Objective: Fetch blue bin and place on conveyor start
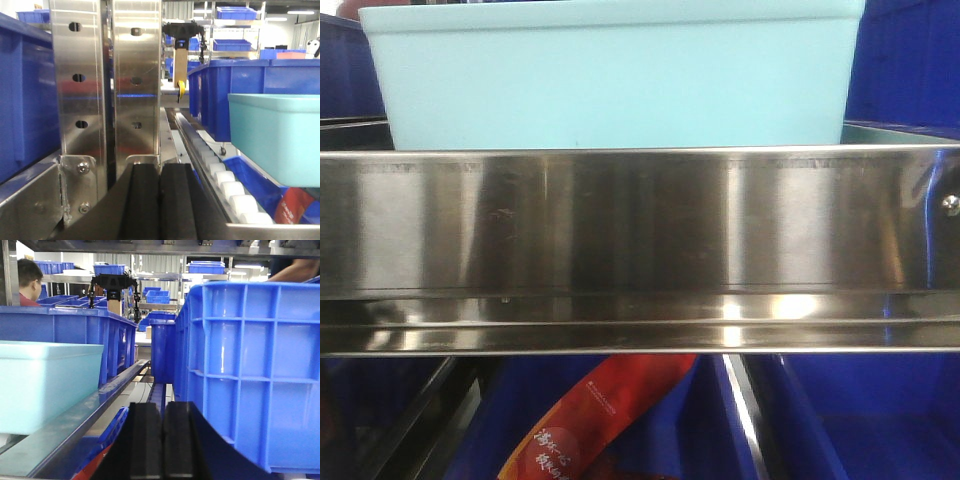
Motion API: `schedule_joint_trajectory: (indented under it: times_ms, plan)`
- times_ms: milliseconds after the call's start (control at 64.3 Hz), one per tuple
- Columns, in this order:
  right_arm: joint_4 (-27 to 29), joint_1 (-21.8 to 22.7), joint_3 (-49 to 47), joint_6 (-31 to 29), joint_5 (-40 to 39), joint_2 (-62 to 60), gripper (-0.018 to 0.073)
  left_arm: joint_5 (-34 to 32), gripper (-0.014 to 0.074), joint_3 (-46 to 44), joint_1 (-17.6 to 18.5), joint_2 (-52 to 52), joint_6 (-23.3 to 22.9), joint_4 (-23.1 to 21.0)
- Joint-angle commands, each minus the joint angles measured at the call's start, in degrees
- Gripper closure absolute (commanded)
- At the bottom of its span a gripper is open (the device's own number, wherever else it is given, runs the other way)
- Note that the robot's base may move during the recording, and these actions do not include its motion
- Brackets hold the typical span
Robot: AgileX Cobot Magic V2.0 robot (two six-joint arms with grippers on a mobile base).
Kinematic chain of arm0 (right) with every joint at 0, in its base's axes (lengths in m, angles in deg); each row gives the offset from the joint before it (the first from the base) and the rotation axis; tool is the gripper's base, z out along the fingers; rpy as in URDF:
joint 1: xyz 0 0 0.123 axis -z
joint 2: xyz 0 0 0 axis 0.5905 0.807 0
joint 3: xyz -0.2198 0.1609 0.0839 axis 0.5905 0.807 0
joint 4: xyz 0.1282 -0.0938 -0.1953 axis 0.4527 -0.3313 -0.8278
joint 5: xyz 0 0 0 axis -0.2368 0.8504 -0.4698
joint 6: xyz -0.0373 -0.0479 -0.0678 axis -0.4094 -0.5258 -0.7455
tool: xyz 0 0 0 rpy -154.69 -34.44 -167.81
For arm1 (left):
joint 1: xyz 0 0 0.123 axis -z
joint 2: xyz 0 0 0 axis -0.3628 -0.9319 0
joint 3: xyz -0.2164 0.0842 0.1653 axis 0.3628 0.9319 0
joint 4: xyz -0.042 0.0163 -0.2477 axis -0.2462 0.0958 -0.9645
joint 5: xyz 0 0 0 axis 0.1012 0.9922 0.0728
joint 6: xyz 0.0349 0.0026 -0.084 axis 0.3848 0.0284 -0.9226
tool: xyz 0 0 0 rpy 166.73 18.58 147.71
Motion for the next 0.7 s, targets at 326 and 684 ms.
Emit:
schedule_joint_trajectory:
  times_ms: [326,684]
  plan:
    - [0.0,0.4,-24.2,0.0,19.6,3.8,0.0722,25.2,0.0707,-29.2,0.2,-6.1,0.0,-2.4]
    - [0.2,0.4,-44.9,-0.1,33.4,24.5,0.0722,49.4,0.0707,-56.2,0.2,-32.2,0.0,-3.6]
